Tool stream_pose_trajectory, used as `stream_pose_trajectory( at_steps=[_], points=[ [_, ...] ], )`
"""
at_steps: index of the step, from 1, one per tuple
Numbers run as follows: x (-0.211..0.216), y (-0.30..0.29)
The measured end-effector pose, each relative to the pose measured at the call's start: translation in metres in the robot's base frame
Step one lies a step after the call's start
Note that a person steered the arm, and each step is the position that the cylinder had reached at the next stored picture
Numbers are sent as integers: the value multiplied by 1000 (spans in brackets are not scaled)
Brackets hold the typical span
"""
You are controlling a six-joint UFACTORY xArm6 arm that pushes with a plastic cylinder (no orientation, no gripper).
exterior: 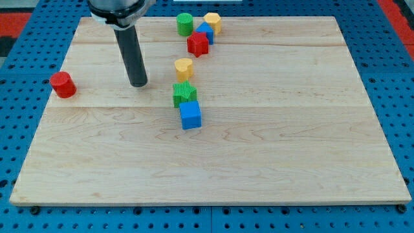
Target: Push the yellow heart towards the group of blocks
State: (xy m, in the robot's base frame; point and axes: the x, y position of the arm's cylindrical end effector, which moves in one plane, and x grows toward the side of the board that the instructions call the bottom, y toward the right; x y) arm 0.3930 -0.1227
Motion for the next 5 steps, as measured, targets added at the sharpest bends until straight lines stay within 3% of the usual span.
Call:
stream_pose_trajectory(
  at_steps=[2, 3, 4, 5],
  points=[
    [3, 88],
    [7, 77],
    [13, 11],
    [-17, 0]
  ],
)
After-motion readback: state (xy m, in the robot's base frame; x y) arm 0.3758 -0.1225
